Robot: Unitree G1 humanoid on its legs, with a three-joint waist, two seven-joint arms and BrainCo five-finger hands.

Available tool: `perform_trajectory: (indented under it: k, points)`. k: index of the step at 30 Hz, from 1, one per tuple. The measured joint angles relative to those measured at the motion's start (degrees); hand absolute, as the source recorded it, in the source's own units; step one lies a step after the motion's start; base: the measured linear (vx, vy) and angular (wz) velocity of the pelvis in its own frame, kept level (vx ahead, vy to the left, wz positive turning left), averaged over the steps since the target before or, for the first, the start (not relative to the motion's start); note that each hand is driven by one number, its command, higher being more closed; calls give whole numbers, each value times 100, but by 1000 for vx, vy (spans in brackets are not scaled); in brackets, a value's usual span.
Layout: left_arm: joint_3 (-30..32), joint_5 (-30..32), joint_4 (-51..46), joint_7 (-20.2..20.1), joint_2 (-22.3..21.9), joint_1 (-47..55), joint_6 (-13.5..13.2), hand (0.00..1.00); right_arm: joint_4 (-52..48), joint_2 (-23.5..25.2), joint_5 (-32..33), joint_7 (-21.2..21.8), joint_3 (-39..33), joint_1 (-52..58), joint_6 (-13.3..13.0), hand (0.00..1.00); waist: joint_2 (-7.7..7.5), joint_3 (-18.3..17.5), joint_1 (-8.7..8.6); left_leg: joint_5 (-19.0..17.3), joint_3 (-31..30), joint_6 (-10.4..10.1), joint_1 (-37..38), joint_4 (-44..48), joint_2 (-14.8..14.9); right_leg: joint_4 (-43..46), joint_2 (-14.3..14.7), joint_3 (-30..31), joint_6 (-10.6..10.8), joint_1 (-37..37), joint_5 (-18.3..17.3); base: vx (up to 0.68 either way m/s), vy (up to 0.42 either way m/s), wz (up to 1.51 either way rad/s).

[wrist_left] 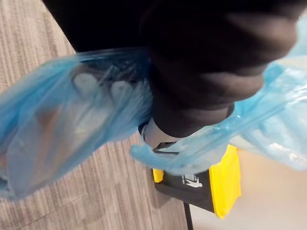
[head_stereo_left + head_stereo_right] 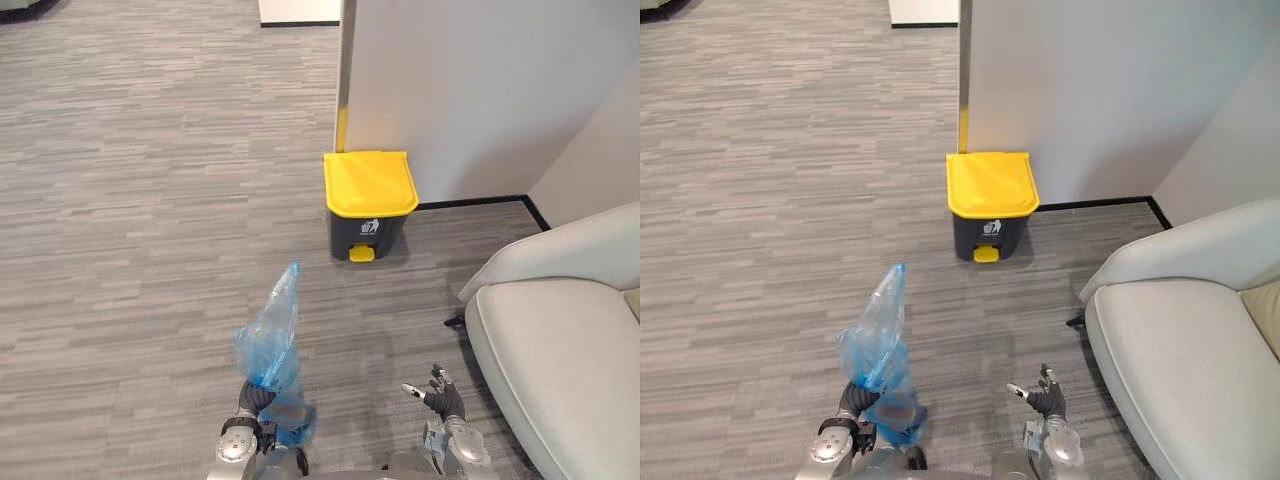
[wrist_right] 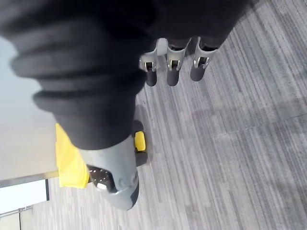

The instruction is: Gather rubbish on tea table into small bin, then transfer packed bag to large trash can.

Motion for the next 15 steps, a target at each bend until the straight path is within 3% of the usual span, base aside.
perform_trajectory:
  k: [2, 3, 5, 7, 8, 10, 12, 13, 14, 15]
  points:
    - [-9, -5, -2, 16, 82, -5, 3, 100, -1, -1, -3, 0, -4, -23, 2, 0, -31, -3, -116, -115, -45, -73, 255, -81, 61, 317, 15, -292, -198, -353, -239, 328, -51, 12]
    - [-8, -6, 4, 18, 107, -19, 6, 100, 9, -20, -3, -4, 0, -46, 2, 0, -8, 13, -125, -133, -39, -97, 478, -205, 155, 291, 109, -595, -417, -644, -390, 420, -127, 6]
    - [34, -7, 38, 23, 132, -93, 5, 100, 53, -59, -3, -3, 12, -96, 0, 0, 75, 59, -144, -118, -41, -125, 746, -343, 360, -265, 333, -1010, -558, -1001, -418, 491, -187, 11]
    - [90, -9, 215, 24, 196, -231, -6, 100, 148, -83, -4, -13, 22, -95, -1, 0, -39, 37, -206, -103, -102, -305, 1031, -451, 379, -2053, 544, -1176, -737, -1186, 375, 541, -223, 22]
    - [145, -10, 474, 36, 170, -344, 11, 100, 406, -213, -5, -16, 22, -203, 3, 0, 128, 72, -246, -172, -262, -535, 1201, -465, 536, -2188, 708, -1283, -1191, -992, 947, 415, -129, -1]
    - [151, -7, 550, 21, 177, -480, 0, 100, 517, -287, -13, -19, -30, -493, 5, 0, 214, 184, -255, -103, -559, -625, 1072, -641, 440, -2247, 787, -1184, -1290, -971, 863, 338, -128, -18]
    - [147, 0, 554, 16, 142, -590, -3, 100, 503, -328, -10, -26, -111, -441, 7, 0, 235, 198, -321, 415, -630, -723, 1086, -769, 388, -2215, 768, -1259, -1221, -737, 560, 270, -156, 18]
    - [153, 0, 551, 15, 102, -592, -7, 100, 479, -314, -9, -19, -108, -329, 7, 0, 240, 199, -383, 481, -725, -829, 1166, -606, 442, -2252, 771, -1365, -1196, -498, 419, 282, -154, 48]
    - [159, 0, 538, 7, 69, -572, -16, 100, 442, -277, -6, -14, -91, -267, 5, 0, 230, 202, -399, 508, -797, -879, 1131, -252, 508, -2304, 783, -1421, -1187, -273, 288, 263, -139, 41]
    - [200, 0, 511, -7, 3, -516, -19, 100, 443, -250, -3, -13, -15, -187, 5, 0, 225, 201, -399, 553, -936, -951, 803, 736, 621, -2409, 824, -1448, -1175, -29, 172, 191, -107, 20]
